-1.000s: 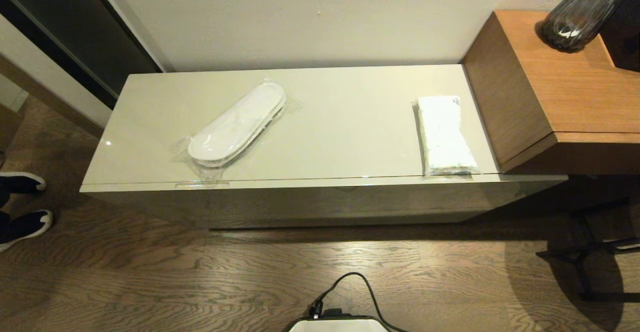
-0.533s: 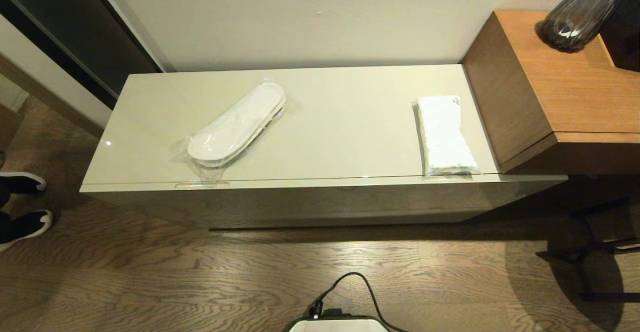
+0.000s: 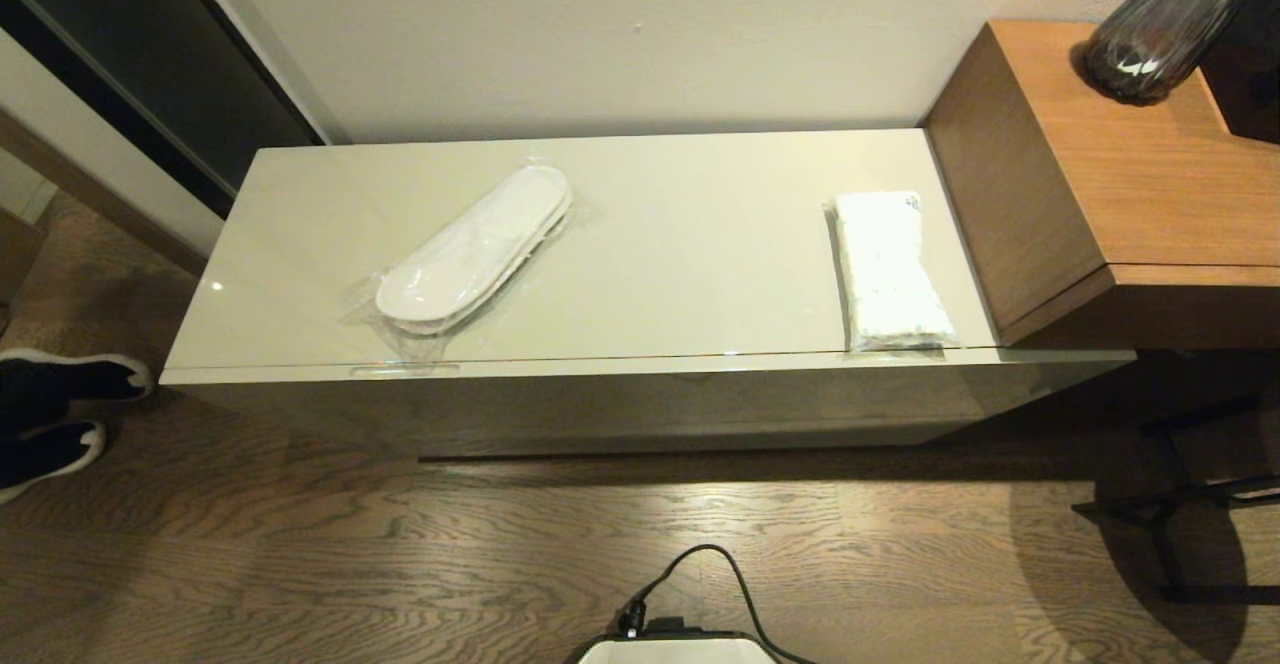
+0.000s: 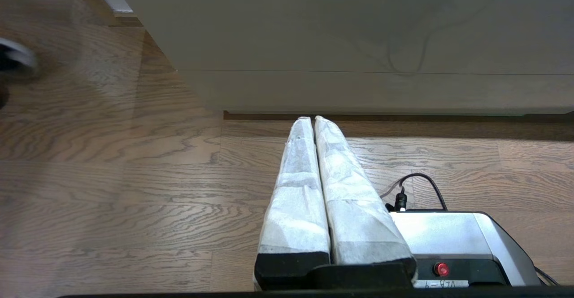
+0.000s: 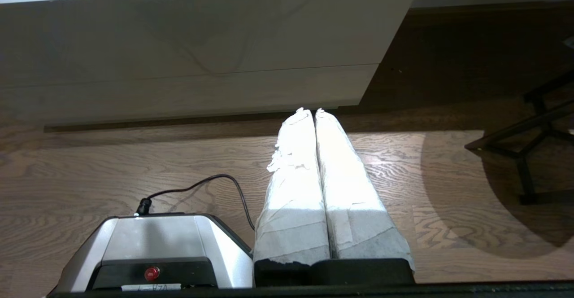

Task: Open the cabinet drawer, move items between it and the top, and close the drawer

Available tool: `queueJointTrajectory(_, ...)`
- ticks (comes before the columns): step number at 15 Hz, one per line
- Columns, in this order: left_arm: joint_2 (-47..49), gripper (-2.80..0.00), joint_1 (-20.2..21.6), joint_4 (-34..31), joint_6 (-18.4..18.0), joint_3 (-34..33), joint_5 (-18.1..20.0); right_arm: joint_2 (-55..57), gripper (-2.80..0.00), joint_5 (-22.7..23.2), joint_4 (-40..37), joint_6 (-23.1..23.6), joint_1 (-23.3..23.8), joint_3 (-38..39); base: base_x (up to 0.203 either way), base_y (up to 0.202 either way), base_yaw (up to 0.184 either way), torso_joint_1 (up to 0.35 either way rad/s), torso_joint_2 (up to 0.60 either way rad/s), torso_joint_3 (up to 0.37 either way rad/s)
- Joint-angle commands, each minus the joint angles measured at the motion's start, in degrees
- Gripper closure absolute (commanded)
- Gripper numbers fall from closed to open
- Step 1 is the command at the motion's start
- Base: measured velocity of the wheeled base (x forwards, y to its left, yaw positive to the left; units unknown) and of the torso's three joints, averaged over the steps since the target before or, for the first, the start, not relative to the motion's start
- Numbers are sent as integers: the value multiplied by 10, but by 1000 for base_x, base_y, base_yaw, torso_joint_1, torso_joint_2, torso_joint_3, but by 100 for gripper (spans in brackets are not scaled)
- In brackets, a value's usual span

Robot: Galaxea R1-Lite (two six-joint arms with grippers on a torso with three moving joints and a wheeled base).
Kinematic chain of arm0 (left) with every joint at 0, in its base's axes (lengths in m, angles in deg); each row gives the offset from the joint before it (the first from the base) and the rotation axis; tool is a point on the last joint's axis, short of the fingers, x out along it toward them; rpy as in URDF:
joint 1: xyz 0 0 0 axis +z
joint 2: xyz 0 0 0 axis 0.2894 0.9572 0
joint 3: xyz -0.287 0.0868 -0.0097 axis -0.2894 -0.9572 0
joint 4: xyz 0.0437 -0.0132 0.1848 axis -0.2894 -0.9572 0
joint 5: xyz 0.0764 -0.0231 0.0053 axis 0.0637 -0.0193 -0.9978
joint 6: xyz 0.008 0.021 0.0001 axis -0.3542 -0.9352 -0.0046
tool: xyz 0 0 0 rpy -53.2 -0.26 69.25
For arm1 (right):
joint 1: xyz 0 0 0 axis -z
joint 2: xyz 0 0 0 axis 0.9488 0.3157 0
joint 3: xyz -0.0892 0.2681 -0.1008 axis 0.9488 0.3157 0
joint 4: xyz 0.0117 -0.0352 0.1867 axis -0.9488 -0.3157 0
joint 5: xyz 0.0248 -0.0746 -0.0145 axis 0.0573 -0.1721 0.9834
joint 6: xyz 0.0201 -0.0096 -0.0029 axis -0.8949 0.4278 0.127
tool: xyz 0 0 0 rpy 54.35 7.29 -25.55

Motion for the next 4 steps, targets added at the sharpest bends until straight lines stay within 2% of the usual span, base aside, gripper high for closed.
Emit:
queueJointTrajectory(1,1,0,0,0,0,-1,0,0,0,0,0,0,0,1,0,0,0,0,0,0)
queueJointTrajectory(4,1,0,0,0,0,0,0,0,0,1,0,0,-1,1,0,0,0,0,0,0)
